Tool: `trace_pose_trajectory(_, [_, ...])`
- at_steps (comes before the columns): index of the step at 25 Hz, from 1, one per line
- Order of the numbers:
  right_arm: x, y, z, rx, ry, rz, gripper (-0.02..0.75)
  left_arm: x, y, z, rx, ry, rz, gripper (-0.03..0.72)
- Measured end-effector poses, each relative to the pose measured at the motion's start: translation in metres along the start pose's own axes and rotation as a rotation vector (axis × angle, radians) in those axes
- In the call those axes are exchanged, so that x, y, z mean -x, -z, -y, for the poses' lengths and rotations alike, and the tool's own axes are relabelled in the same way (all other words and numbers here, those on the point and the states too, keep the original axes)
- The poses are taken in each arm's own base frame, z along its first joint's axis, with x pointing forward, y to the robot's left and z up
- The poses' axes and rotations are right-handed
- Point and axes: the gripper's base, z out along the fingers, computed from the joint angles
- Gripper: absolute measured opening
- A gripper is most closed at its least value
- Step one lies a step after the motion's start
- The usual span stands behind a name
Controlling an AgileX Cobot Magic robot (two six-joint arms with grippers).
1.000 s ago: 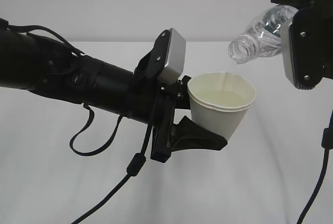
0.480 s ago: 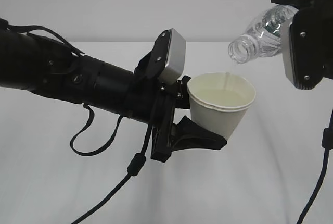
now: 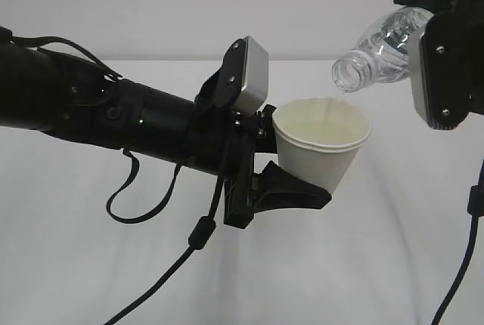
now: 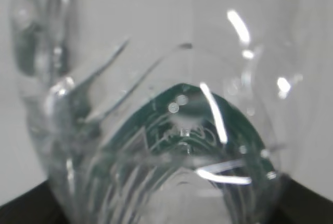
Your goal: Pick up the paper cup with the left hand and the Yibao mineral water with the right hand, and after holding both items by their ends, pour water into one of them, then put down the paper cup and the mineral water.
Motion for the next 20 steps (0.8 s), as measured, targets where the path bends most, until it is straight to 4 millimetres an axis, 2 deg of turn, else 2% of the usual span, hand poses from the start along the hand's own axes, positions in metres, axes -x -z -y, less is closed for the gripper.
trace_pose_trajectory(20, [0.0006, 0.0, 0.0003, -0.003, -0.066, 0.007, 0.479, -0.0001, 0.0, -0.0002, 0.002, 0.0, -0.001, 0.445])
